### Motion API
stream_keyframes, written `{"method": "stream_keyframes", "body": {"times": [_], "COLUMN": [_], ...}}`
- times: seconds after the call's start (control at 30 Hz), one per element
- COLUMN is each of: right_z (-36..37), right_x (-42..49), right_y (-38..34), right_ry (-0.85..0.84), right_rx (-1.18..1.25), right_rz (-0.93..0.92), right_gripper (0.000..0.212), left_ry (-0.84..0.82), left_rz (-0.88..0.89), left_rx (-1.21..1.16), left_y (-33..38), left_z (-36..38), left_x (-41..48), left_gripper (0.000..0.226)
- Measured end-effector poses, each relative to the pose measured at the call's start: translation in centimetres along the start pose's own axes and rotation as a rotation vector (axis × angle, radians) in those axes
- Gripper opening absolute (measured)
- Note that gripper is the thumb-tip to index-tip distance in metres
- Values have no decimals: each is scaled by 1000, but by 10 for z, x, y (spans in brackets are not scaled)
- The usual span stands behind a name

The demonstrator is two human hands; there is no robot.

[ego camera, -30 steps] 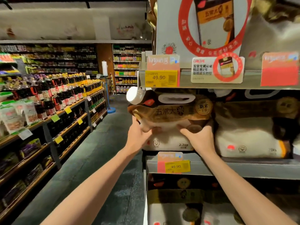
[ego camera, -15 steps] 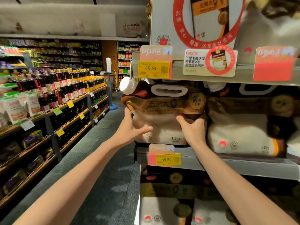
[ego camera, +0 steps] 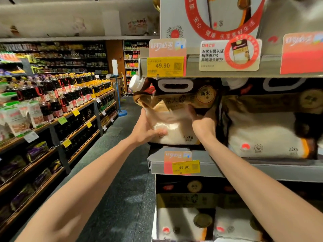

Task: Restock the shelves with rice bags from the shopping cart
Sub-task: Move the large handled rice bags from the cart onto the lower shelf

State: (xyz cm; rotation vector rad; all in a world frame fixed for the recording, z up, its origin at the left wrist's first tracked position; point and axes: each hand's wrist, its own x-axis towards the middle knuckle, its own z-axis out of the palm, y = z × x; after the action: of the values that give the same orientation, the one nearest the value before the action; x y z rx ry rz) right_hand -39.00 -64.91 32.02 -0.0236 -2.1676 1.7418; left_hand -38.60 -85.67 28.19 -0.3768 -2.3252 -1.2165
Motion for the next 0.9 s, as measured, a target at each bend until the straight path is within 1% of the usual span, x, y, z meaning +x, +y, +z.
{"method": "stream_keyframes", "body": {"times": [0.07, 0.23, 0.37, 0.47, 0.53, 0.63, 0.7, 0.77, 0.8, 0.87, 0.9], "right_z": [4, 16, 24, 29, 30, 30, 33, 39, 42, 46, 46], "right_x": [9, 37, 63, 84, 98, 114, 121, 126, 131, 142, 143], "right_y": [-4, 4, 13, 15, 20, 33, 35, 33, 35, 41, 41], "right_ry": [17, 36, 78, 107, 148, 202, 213, 231, 223, 148, 107], "right_rx": [17, 101, 126, 103, 88, 103, 90, 52, 29, 2, -9], "right_rz": [-74, -121, -170, -163, -117, -71, -71, -87, -92, -36, -9], "right_gripper": [91, 86, 82, 81, 80, 79, 79, 86, 93, 105, 104], "left_ry": [24, 28, 74, 138, 157, 114, 92, 79, 77, 80, 84], "left_rz": [-19, -28, -39, -49, -40, 4, 40, 56, 60, 68, 59], "left_rx": [26, 106, 108, 116, 153, 234, 238, 202, 174, 127, 109], "left_y": [-11, -26, -34, -33, -33, -38, -40, -47, -48, -53, -54], "left_z": [1, 9, 25, 41, 52, 65, 67, 69, 69, 69, 68], "left_x": [8, 32, 51, 60, 69, 86, 95, 101, 103, 104, 104], "left_gripper": [107, 104, 105, 108, 109, 109, 108, 112, 116, 122, 124]}}
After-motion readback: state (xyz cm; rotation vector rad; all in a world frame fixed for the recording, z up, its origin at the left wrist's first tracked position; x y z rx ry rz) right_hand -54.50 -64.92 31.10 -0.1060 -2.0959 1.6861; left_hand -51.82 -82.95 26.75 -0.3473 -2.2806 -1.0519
